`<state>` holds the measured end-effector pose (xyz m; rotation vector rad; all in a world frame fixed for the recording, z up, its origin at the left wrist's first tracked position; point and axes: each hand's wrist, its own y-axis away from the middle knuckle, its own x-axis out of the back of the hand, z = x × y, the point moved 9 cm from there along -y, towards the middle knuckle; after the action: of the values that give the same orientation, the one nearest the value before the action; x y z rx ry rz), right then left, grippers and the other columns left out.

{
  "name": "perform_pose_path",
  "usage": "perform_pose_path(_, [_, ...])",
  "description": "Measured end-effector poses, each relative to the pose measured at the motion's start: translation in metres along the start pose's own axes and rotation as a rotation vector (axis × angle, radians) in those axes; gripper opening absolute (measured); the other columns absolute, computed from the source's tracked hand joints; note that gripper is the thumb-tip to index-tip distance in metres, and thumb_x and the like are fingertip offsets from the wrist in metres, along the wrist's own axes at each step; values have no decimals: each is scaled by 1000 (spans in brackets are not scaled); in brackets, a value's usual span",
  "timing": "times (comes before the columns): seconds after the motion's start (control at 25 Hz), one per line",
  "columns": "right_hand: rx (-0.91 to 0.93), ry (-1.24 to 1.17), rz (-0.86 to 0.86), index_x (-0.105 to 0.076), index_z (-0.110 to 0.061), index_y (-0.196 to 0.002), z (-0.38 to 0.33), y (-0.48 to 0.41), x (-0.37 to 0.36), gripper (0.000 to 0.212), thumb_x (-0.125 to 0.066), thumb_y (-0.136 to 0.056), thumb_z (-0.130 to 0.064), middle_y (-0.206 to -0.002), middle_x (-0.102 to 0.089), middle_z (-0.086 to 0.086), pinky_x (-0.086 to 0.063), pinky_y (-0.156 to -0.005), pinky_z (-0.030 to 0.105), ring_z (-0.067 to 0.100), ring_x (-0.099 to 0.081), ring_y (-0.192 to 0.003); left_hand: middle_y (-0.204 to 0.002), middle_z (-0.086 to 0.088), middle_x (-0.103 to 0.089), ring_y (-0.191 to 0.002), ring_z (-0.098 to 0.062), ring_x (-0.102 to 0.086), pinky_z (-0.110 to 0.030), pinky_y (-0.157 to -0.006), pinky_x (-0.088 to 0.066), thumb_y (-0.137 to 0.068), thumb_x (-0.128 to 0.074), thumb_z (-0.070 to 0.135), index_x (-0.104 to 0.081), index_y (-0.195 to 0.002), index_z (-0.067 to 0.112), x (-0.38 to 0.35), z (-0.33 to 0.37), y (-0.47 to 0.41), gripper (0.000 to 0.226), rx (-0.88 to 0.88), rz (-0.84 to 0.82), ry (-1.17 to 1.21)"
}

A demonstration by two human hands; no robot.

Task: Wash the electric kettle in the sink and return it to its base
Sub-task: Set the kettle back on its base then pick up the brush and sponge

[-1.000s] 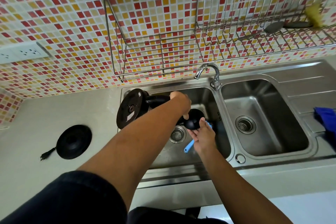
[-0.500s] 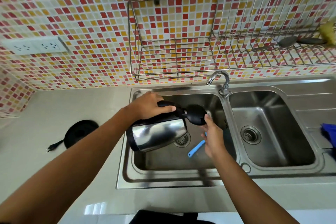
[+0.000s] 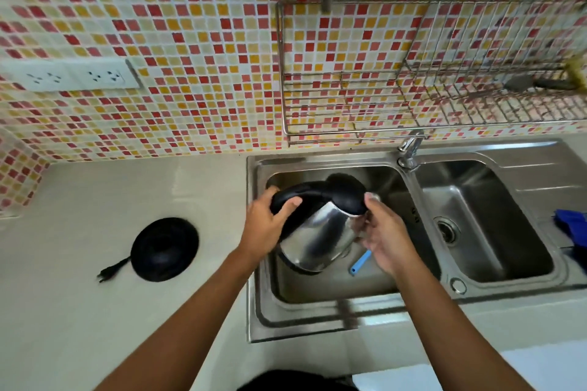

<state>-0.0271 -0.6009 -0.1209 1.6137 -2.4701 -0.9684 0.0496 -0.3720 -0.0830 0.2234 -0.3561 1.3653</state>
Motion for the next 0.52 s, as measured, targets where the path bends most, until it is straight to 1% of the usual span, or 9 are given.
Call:
perform_pose_path(0.08, [166,89,42,-67,-19,-101,-18,16,-39,20,-65,-90,-36,-87,-71,2,-49,-67,28,16,-66,-75,-96,6,-68,-89,1,-63,-16,-76,-46,-96,-53,50,-61,-109,29,34,-16,4,26,30,32,69])
perform_pose_path(0.12, [223,135,39,-68,-20,-100,-24,23,-64,19,-67,-89,-35,-93,-74,1,-52,-72,29,16,-69,-82,-101,7,-67,-94,2,-62,-15,-79,-45,-99,-49,49,-59,-113,28,55,-23,6,27,41,45,90])
perform_pose_path(0.2, [304,212,-1,-69,-20,-103,-24,28,-115,24,-70,-86,-37,-99,-75,-2,-54,-80,32,13,-70,-90,-111,13,-65,-103,9,-58,-8,-85,-42,-101,-43,47,-56,-123,27,101,-35,14,32,61,79,131])
perform_pose_path(0.28, [341,293,-73,-70,-23,-103,-8,28,-180,36,-74,-78,-49,-101,-76,-3,-55,-85,37,14,-71,-95,-117,21,-60,-108,18,-53,-1,-88,-38,-102,-41,44,-52,-128,29,164,-51,24,33,76,153,139])
perform_pose_path(0.32, [345,318,-107,-70,-24,-103,3,27,-207,42,-75,-74,-54,-102,-76,-3,-55,-89,40,15,-71,-98,-120,21,-59,-109,18,-52,2,-89,-36,-103,-40,42,-51,-130,30,191,-60,28,31,84,191,127])
perform_pose_path(0.36, [343,348,-143,-69,-24,-105,17,26,-236,46,-75,-72,-56,-103,-76,-3,-54,-92,42,16,-71,-99,-122,19,-59,-111,14,-53,3,-90,-35,-104,-39,40,-50,-131,30,219,-72,32,31,99,236,114])
perform_pose_path(0.44, [336,413,-199,-67,-26,-107,50,22,-287,52,-72,-71,-63,-103,-75,-5,-54,-94,45,14,-71,-99,-128,10,-59,-117,-1,-53,2,-91,-35,-105,-38,38,-52,-134,26,271,-97,42,34,130,312,84])
perform_pose_path(0.52, [300,440,-233,-66,-35,-105,79,19,-320,53,-71,-66,-71,-104,-75,-9,-55,-93,45,11,-70,-100,-130,3,-59,-119,-10,-53,2,-90,-36,-106,-38,35,-53,-135,21,307,-117,49,35,136,357,62])
